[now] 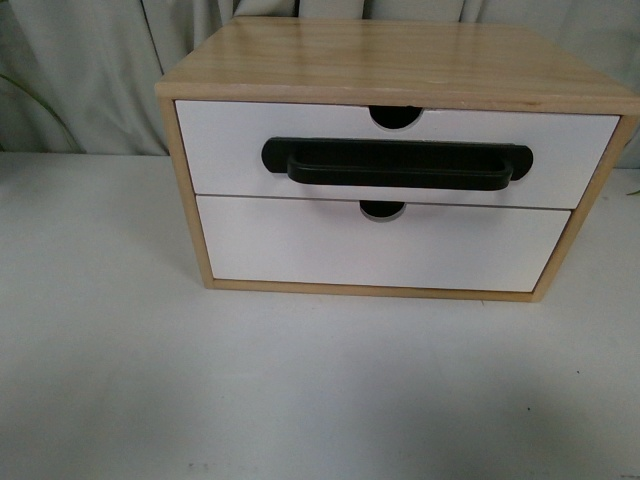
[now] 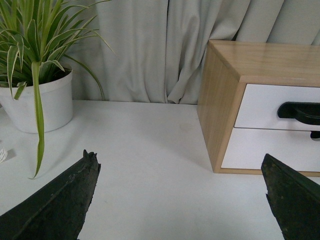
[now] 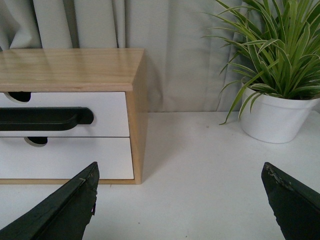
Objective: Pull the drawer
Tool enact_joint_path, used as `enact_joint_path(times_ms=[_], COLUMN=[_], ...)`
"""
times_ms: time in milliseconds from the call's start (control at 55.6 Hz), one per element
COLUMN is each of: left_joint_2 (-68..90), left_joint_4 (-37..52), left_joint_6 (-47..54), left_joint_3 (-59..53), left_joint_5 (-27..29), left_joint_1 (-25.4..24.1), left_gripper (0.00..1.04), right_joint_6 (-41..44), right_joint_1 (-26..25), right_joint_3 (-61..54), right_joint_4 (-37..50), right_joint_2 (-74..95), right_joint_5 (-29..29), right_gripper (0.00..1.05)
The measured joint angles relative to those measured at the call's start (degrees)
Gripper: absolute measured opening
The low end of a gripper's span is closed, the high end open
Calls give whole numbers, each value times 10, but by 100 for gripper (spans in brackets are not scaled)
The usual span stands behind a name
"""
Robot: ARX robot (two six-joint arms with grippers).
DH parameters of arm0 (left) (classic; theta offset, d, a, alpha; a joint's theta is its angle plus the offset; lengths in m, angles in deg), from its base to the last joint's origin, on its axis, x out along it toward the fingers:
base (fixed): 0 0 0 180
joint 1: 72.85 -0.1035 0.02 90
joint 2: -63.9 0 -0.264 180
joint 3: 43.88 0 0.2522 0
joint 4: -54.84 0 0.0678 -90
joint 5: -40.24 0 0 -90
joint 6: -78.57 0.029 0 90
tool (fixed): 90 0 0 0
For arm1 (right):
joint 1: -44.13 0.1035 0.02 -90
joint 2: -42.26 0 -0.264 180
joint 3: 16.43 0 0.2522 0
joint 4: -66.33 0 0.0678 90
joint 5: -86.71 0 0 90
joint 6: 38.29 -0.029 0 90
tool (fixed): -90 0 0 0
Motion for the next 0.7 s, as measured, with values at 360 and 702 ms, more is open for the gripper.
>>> enact_joint_path(times_ms=[360,702], left_joint_2=[0,0], left_joint_4=[0,0], left_joint_6=[0,0], left_joint_3=[0,0], left_joint_5=[0,0], left_joint_1=[0,0], left_gripper=[98,98], right_joint_6=[0,0], right_joint_1=[0,0], right_joint_3=[0,0], right_joint_4=[0,0], right_joint_2=[0,0], right_joint_5=[0,0], right_gripper=[96,96])
